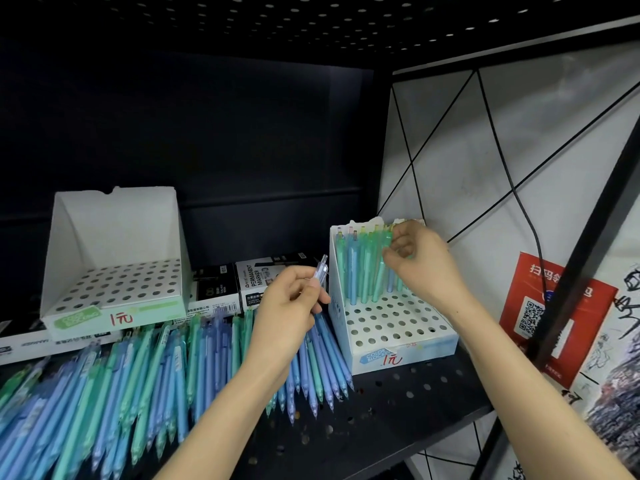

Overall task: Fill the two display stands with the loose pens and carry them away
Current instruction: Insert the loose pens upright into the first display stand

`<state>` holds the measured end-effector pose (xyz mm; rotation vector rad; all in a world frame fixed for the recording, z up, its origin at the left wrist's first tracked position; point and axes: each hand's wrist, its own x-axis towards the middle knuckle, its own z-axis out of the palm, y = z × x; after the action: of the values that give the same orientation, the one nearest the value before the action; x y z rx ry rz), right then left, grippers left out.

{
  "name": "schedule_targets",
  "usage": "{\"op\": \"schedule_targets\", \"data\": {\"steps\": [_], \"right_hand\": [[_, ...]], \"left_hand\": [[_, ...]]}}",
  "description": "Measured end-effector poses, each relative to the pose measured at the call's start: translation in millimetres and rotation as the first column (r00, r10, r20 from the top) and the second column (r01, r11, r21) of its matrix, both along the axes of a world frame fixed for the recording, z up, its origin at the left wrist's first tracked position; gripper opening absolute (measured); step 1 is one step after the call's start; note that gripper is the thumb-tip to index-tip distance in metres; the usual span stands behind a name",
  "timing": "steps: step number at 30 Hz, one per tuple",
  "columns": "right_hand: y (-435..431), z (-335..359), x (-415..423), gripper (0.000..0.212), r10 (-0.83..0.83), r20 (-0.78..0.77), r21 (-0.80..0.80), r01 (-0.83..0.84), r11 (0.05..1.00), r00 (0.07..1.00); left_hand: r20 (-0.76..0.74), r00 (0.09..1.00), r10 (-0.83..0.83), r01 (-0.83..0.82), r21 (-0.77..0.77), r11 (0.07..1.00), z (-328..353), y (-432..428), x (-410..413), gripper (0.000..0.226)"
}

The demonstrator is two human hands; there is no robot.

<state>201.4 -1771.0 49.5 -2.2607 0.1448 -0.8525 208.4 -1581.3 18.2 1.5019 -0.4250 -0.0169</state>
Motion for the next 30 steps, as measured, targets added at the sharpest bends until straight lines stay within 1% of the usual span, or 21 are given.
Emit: {"op": "schedule_targets", "data": {"steps": [3, 7, 10, 11, 13, 14, 15, 16, 18, 19, 21, 22, 23, 24, 25, 27, 29, 30], "right_hand": [[2.1, -1.5, 3.7, 0.008, -0.013, -0.061, -0.085, 0.008, 0.996, 0.998], [2.4, -1.9, 5.7, 0.004, -0.078, -0.112, -0.138, 0.063, 0.988, 0.991], [4.1, -5.4, 7.5, 0.015, -0.116, -0.170, -0.173, 0.087, 0.981, 0.979], [5.0, -6.6, 6.7, 0.017, -0.126, -0.165, -0.169, 0.098, 0.981, 0.978], [8.9, -6.8, -0.9, 0.020, -0.188, -0.064, -0.162, 0.176, 0.971, 0.980], [12.8, -6.3, -8.8, 0.022, -0.200, 0.016, -0.137, 0.200, 0.970, 0.980], [18.2, -4.9, -18.1, 0.024, -0.166, 0.081, -0.091, 0.173, 0.981, 0.983], [24.9, -3.0, -27.6, 0.023, -0.086, 0.106, -0.029, 0.090, 0.996, 0.991], [39.1, -2.0, -40.7, 0.013, 0.118, 0.056, 0.084, -0.123, 0.989, 0.991], [43.3, -3.6, -43.4, 0.007, 0.179, 0.031, 0.116, -0.181, 0.977, 0.983], [43.2, -3.8, -44.8, 0.004, 0.224, 0.067, 0.210, -0.233, 0.950, 0.972], [39.8, -0.4, -46.1, 0.005, 0.214, 0.112, 0.299, -0.239, 0.924, 0.970], [33.9, 3.8, -47.4, 0.006, 0.177, 0.166, 0.390, -0.230, 0.892, 0.970], [26.1, 8.1, -48.8, 0.007, 0.112, 0.219, 0.447, -0.201, 0.871, 0.969], [17.4, 11.1, -49.1, 0.006, 0.021, 0.256, 0.450, -0.138, 0.882, 0.967], [1.6, 11.7, -45.3, 0.003, -0.151, 0.284, 0.338, 0.048, 0.940, 0.947], [-5.7, 6.0, -37.9, 0.005, -0.237, 0.264, 0.184, 0.192, 0.964, 0.935], [-6.7, 2.3, -34.3, 0.008, -0.254, 0.250, 0.122, 0.230, 0.966, 0.934]], "left_hand": [[0.015, 1.000, -0.004, 0.004, -0.002, 1.000, -0.3, -0.3, -1.5, 0.015], [0.033, 0.999, -0.013, 0.013, -0.005, 1.000, -0.5, -0.9, -2.0, 0.019], [0.036, 0.999, -0.036, 0.036, 0.004, 0.999, 0.9, -0.7, -3.0, 0.026], [0.040, 0.998, -0.046, 0.046, 0.001, 0.999, 1.4, -0.7, -3.8, 0.027], [0.054, 0.997, -0.060, 0.061, -0.009, 0.998, 2.4, -1.4, -5.5, 0.028], [0.064, 0.996, -0.061, 0.062, -0.014, 0.998, 2.9, -2.0, -6.1, 0.027], [0.077, 0.995, -0.063, 0.065, -0.018, 0.998, 3.4, -2.7, -6.2, 0.026], [0.093, 0.993, -0.069, 0.071, -0.019, 0.997, 3.7, -3.4, -6.0, 0.024], [0.119, 0.987, -0.106, 0.108, -0.011, 0.994, 4.1, -5.0, -6.0, 0.018], [0.125, 0.984, -0.128, 0.130, -0.005, 0.992, 3.7, -5.7, -6.4, 0.016], [0.128, 0.981, -0.145, 0.145, 0.012, 0.989, 2.6, -6.7, -8.0, 0.012], [0.140, 0.982, -0.124, 0.121, 0.033, 0.992, 1.1, -6.9, -8.1, 0.012], [0.167, 0.983, -0.077, 0.064, 0.079, 0.995, -0.8, -6.8, -7.1, 0.011], [0.207, 0.978, -0.012, -0.017, 0.139, 0.990, -3.1, -6.3, -5.5, 0.011], [0.250, 0.967, 0.051, -0.102, 0.197, 0.975, -5.5, -5.4, -3.3, 0.012], [0.316, 0.941, 0.124, -0.221, 0.291, 0.931, -8.6, -3.2, 0.3, 0.020], [0.369, 0.923, 0.109, -0.261, 0.391, 0.882, -10.6, -2.7, 2.3, 0.035], [0.392, 0.917, 0.077, -0.263, 0.448, 0.855, -11.1, -3.3, 2.0, 0.042]]}}
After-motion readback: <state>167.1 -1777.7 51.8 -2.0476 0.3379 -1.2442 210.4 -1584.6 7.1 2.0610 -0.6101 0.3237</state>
